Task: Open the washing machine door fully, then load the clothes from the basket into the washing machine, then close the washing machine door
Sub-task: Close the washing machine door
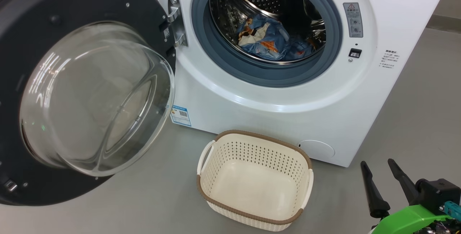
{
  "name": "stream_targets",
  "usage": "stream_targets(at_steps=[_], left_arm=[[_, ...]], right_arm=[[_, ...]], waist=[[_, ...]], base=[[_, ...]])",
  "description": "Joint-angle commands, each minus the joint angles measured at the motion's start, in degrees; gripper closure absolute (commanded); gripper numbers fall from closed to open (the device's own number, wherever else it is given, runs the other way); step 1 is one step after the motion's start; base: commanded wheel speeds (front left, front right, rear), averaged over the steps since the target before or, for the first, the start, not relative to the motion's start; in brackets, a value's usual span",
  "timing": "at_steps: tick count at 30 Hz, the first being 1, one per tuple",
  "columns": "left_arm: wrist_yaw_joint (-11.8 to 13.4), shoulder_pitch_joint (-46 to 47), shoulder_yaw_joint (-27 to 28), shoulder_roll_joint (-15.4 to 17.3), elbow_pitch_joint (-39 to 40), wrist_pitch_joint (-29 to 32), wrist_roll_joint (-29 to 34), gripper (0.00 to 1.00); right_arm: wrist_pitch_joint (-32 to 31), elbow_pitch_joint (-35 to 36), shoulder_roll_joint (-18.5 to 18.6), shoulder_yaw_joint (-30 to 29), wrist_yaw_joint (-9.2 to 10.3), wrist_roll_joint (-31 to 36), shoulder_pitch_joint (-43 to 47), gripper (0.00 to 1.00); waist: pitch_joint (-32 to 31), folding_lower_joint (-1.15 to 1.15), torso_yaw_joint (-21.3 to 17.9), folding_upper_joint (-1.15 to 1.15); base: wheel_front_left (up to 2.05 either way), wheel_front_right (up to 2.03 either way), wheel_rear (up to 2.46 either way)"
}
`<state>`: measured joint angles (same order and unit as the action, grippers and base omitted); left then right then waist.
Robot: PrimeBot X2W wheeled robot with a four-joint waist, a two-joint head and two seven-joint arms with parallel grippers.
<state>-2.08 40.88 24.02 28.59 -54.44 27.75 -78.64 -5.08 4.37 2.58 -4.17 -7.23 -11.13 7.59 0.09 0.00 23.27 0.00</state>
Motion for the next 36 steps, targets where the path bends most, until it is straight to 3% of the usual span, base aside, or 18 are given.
stream_targets(at_steps=[1, 19, 36], left_arm=[[-0.88, 0.56, -0.18, 2.15, 1.19, 1.62, -0.08, 1.0], [-4.14, -5.11, -2.09, -0.54, 7.97, 12.92, -2.83, 1.0], [-5.12, -12.18, -1.61, -7.7, 24.47, 22.97, -10.59, 1.0]], right_arm=[[-0.26, 1.85, 0.89, 1.1, -0.25, -0.91, -1.71, 0.0], [-0.74, 2.14, 1.13, 0.66, -0.25, -0.85, -1.95, 0.0], [-1.2, 2.16, 1.42, 1.17, -0.25, -0.95, -2.18, 0.0]], waist=[[0.1, 0.0, 0.01, 0.0], [1.55, 0.0, 0.82, 0.0], [1.97, 0.0, 1.04, 0.0]], base=[[0.0, 0.0, 0.0], [0.0, 0.0, 0.0], [0.0, 0.0, 0.0]])
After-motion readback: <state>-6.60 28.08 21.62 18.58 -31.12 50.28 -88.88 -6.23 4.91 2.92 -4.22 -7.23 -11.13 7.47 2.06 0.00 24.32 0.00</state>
